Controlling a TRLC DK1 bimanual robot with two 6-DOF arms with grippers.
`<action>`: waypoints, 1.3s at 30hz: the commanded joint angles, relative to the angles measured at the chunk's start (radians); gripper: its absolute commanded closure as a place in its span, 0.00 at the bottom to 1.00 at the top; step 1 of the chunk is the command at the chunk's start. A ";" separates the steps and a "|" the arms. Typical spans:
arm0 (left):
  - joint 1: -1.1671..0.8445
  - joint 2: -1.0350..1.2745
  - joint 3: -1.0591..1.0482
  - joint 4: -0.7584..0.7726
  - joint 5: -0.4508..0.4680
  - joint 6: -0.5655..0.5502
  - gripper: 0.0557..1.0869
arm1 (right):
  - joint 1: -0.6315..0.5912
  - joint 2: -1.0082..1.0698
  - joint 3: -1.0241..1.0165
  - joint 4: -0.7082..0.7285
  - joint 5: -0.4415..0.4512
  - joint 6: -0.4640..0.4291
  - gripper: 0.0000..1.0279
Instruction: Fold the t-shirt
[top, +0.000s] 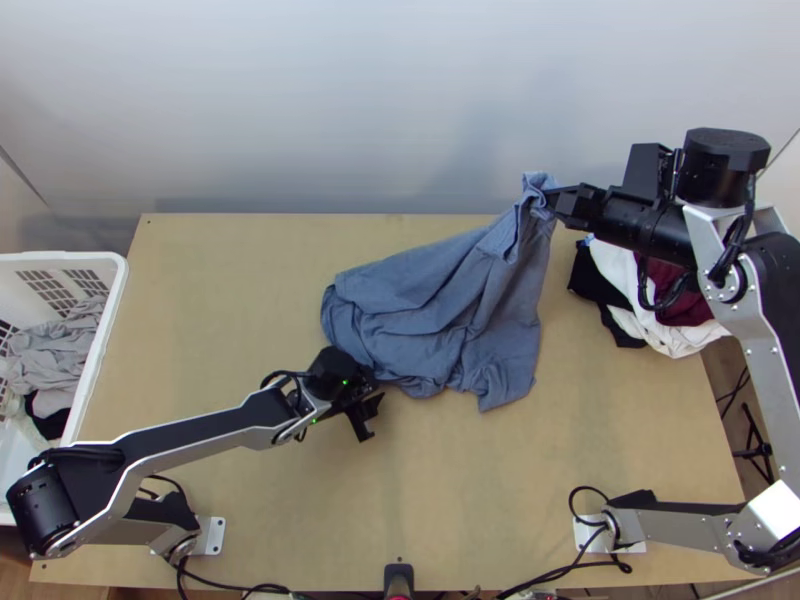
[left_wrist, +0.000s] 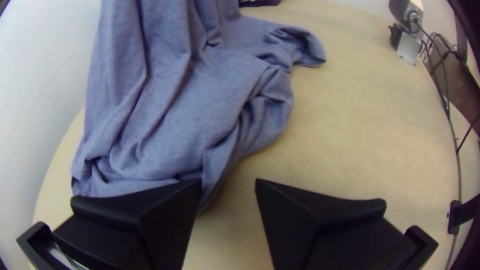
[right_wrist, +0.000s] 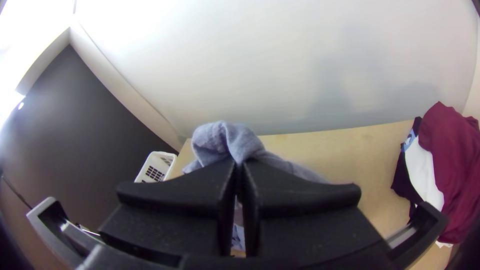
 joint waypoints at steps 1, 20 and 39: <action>-0.028 -0.013 -0.008 0.006 0.039 -0.026 0.96 | -0.010 0.009 0.016 0.004 0.000 0.000 0.97; 0.021 -0.091 -0.074 0.016 0.037 -0.121 0.97 | -0.015 0.016 0.036 0.010 0.000 0.011 0.97; 0.000 0.076 0.009 0.128 -0.035 -0.049 0.34 | -0.019 -0.023 0.022 0.004 0.000 0.009 0.97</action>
